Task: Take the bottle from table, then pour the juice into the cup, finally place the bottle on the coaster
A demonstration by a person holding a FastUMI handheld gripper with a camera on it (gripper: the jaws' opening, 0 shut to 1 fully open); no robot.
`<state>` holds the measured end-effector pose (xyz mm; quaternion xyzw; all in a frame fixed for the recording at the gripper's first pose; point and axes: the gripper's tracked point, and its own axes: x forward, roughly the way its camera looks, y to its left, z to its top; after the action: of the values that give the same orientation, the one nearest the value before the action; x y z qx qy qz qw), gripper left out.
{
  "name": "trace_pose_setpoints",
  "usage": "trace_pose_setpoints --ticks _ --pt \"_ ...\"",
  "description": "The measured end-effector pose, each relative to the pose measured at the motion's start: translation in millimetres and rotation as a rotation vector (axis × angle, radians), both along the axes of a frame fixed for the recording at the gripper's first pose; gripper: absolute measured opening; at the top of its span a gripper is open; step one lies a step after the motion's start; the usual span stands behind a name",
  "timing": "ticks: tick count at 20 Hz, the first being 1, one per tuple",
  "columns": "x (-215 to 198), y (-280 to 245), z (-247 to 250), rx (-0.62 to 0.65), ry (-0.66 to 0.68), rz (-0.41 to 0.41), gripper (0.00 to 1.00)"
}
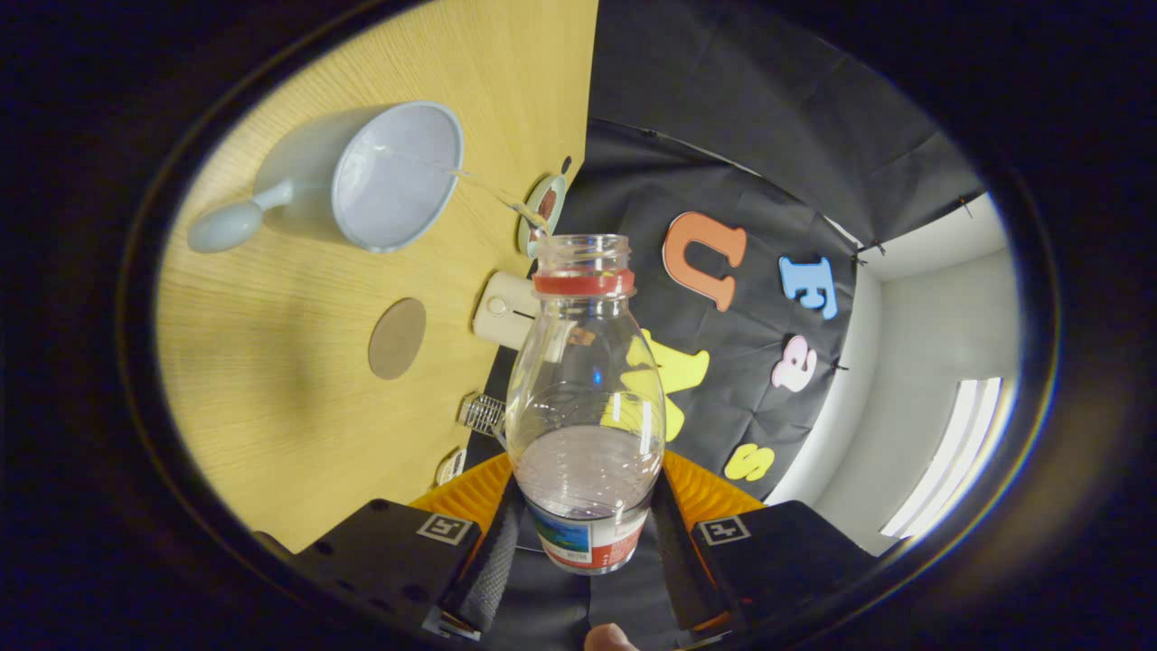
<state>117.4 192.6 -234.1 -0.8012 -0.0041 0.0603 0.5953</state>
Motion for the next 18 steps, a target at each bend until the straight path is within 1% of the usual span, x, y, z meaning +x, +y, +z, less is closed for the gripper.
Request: trace_pose_setpoints --ticks 18 --pt "0 5 12 -0.036 -0.014 0.013 0.76"
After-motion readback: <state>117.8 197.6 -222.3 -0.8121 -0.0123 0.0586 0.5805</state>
